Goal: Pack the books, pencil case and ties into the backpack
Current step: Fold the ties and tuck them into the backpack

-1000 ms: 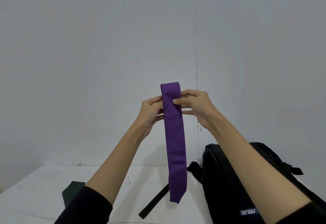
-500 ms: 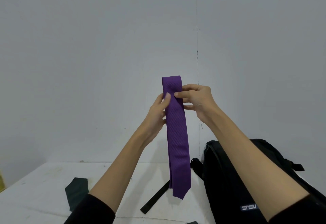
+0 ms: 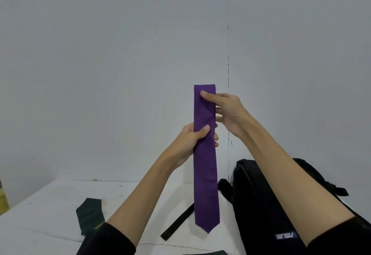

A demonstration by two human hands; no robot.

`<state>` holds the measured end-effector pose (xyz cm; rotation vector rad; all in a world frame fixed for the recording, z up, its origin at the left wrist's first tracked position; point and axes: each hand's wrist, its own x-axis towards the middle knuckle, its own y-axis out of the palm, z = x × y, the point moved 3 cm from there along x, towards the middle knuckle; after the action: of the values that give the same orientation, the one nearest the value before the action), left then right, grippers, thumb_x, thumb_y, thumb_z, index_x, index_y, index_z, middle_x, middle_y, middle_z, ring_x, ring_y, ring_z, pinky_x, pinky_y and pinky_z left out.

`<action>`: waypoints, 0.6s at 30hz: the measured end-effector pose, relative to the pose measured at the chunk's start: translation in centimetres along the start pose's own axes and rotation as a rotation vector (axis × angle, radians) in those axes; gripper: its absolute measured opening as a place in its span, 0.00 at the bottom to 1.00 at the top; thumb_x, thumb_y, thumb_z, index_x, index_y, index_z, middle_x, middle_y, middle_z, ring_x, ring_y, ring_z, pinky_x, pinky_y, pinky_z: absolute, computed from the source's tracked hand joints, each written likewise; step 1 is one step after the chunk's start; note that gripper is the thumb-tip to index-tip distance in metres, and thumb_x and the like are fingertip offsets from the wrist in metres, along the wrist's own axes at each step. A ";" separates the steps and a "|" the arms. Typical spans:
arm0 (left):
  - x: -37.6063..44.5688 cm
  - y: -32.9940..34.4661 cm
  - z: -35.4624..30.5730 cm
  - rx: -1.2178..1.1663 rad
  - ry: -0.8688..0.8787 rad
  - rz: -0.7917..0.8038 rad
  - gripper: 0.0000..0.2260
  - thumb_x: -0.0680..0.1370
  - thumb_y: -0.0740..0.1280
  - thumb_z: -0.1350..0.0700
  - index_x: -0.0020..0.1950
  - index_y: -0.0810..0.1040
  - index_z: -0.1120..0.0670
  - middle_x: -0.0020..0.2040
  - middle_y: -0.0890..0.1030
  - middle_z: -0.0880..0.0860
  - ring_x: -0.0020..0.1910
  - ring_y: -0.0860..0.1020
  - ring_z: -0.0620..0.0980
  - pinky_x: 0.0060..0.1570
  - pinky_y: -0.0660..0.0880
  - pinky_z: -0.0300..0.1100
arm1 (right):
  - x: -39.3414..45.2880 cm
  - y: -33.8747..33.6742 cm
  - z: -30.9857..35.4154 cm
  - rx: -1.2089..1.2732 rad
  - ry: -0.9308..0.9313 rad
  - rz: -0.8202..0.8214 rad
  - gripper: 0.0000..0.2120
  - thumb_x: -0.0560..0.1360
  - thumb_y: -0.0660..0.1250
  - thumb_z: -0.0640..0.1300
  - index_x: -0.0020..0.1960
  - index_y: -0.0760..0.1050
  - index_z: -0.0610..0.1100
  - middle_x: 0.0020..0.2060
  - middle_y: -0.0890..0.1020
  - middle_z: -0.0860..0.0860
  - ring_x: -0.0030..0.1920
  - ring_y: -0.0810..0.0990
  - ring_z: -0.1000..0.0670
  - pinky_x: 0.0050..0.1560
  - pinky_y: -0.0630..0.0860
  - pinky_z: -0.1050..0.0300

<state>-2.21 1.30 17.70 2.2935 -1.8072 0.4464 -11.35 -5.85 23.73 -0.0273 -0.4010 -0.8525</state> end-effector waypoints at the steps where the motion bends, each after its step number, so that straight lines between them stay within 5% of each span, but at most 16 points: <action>1: -0.2 0.0 0.1 0.020 0.000 0.017 0.08 0.82 0.59 0.56 0.55 0.74 0.58 0.38 0.80 0.51 0.38 0.80 0.49 0.44 0.78 0.40 | 0.0 -0.1 0.1 -0.012 0.005 0.037 0.15 0.72 0.72 0.46 0.54 0.76 0.39 0.40 0.81 0.49 0.40 0.79 0.50 0.40 0.75 0.57; 7: -0.4 -0.1 1.4 0.042 -0.004 0.012 0.09 0.81 0.59 0.56 0.57 0.74 0.58 0.40 0.82 0.51 0.40 0.81 0.48 0.44 0.77 0.38 | 0.4 0.3 0.6 -0.086 -0.108 -0.050 0.04 0.75 0.67 0.36 0.49 0.75 0.39 0.49 0.82 0.35 0.49 0.81 0.34 0.53 0.78 0.41; 12: -0.5 -0.1 2.4 0.026 -0.011 0.021 0.08 0.81 0.60 0.54 0.56 0.75 0.54 0.44 0.84 0.51 0.45 0.82 0.48 0.46 0.77 0.38 | -0.1 1.0 1.1 -0.030 -0.205 -0.040 0.04 0.76 0.65 0.34 0.50 0.72 0.37 0.40 0.82 0.39 0.35 0.83 0.41 0.38 0.81 0.51; 18: -1.4 -0.2 5.9 0.145 -0.076 0.070 0.06 0.80 0.62 0.56 0.54 0.77 0.54 0.47 0.83 0.52 0.47 0.81 0.48 0.54 0.77 0.40 | -0.3 0.9 3.9 0.082 -0.283 -0.066 0.03 0.77 0.64 0.33 0.49 0.72 0.38 0.41 0.82 0.38 0.33 0.83 0.42 0.35 0.80 0.54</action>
<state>-1.64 0.69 11.66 2.3780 -1.9565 0.5243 -12.12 -4.31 27.31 -0.0596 -0.7059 -0.8988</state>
